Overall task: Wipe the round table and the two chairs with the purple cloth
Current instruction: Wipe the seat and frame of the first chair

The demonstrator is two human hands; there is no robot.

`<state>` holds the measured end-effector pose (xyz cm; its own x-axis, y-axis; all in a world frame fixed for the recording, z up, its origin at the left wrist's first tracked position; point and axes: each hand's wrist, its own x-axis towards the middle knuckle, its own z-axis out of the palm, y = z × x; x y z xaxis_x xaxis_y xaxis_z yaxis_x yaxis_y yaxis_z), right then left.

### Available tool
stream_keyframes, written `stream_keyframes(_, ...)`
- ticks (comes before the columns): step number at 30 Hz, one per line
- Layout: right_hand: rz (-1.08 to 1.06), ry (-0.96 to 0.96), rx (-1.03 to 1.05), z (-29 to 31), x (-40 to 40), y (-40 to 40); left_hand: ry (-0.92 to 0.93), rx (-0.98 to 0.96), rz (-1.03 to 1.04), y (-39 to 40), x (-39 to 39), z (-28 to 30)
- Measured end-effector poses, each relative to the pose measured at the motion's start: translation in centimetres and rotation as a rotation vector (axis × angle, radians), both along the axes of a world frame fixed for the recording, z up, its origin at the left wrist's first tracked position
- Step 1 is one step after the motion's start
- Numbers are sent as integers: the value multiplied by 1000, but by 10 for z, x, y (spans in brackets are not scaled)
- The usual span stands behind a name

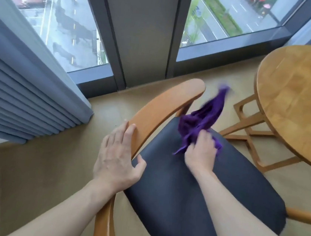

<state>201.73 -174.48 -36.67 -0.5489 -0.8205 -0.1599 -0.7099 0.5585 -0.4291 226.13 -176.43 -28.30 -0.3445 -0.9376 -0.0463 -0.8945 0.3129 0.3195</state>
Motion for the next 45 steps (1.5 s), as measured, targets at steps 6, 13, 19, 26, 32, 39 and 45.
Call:
stream_keyframes(6,-13,19,48,-29,38,12,-141,-82,-212,-20,-8,6)
stream_keyframes(13,83,68,329,-66,53,-23,-21,-87,-269,-60,-35,-7)
stream_keyframes(19,715,113,226,-61,121,91,-40,-18,-284,-59,-33,3)
stream_keyframes(26,690,248,340,-60,39,19,-82,-16,-353,-59,-34,5)
stream_keyframes(32,52,92,241,-61,31,-74,-74,-58,-328,-60,-34,1)
stream_keyframes(39,866,55,-29,-48,124,24,-93,-30,-321,-56,-31,5)
stream_keyframes(45,261,245,110,-61,5,-40,-66,-52,-314,-60,-33,0)
